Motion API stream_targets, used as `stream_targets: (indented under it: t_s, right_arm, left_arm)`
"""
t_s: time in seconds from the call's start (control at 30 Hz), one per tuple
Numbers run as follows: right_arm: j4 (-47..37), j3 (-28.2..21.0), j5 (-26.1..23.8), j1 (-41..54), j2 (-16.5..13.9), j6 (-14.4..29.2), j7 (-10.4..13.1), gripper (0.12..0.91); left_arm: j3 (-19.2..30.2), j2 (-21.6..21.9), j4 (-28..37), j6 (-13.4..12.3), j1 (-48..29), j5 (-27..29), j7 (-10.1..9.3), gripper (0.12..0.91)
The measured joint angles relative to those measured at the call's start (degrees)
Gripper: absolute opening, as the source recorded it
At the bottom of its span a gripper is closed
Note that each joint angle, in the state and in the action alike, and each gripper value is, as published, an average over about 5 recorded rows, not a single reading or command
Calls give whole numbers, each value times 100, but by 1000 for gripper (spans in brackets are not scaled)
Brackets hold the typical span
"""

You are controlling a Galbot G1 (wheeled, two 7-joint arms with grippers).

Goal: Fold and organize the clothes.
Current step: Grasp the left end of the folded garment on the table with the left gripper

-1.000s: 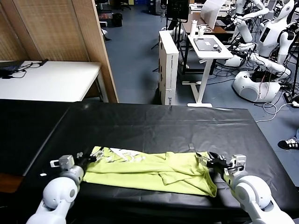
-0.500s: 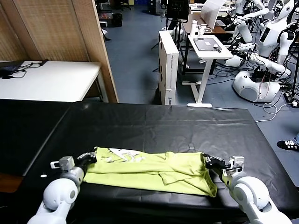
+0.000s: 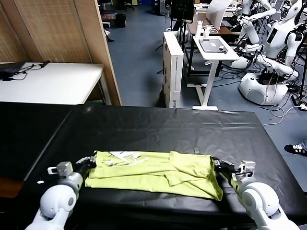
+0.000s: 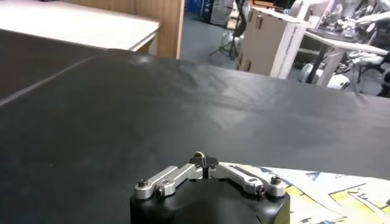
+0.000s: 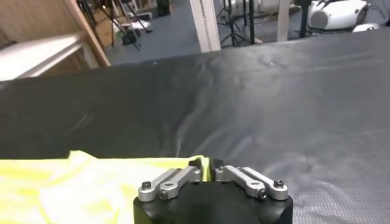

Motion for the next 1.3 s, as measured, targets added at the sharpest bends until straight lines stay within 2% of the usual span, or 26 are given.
stream_targets:
  t_s: [0.07, 0.13, 0.23, 0.37, 0.47, 0.9, 1.3]
  right_arm:
    - [104, 99, 40, -120, -64, 189, -72, 892]
    - [228, 226, 117, -283, -140, 348, -136, 902]
    - [464, 464, 244, -612, -271, 539, -232, 906]
    - [810, 769, 367, -1054, -381, 636, -291, 907]
    - [1039, 917, 391, -1276, -403, 645, -297, 907]
    - [1366, 1048, 374, -1469, -417, 574, -279, 907]
    - [1398, 1040, 371, -1464, -413, 549, -278, 907]
  left_arm:
    - [-61, 88, -54, 77, 53, -223, -54, 701]
    - [-142, 195, -116, 209, 121, -503, -73, 810]
    - [-328, 405, -235, 455, 280, -1034, 87, 892]
    - [-705, 711, -380, 771, 620, -1771, 480, 906]
    - [-943, 828, -392, 860, 805, -1974, 632, 907]
    - [-1108, 713, -299, 839, 1105, -1880, 836, 907]
    - [-933, 553, -190, 830, 1070, -1878, 918, 907]
